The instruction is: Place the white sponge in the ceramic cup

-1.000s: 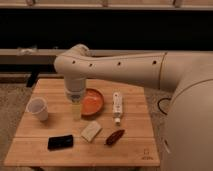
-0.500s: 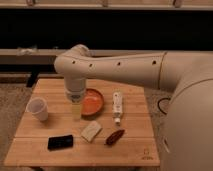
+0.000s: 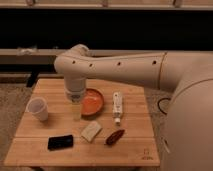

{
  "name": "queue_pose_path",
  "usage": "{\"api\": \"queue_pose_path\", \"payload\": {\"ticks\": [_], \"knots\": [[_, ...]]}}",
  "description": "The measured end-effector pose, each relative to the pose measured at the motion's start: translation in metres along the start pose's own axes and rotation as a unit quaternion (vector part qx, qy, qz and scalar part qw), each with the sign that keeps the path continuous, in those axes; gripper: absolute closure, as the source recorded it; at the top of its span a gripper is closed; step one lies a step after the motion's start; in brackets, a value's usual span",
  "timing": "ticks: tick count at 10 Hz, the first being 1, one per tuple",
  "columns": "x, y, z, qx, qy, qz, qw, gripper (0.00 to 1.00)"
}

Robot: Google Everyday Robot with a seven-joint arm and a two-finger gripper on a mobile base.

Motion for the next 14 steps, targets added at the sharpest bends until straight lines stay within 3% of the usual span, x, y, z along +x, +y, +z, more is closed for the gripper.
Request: {"api": "queue_pose_path", "payload": {"ticks": [11, 14], "knots": [[0.002, -0.001, 0.001, 0.004, 0.006, -0.004, 1.0, 0.2], [0.02, -0.006, 0.033, 0.024, 0.014, -0.013, 0.9995, 0.2]]}}
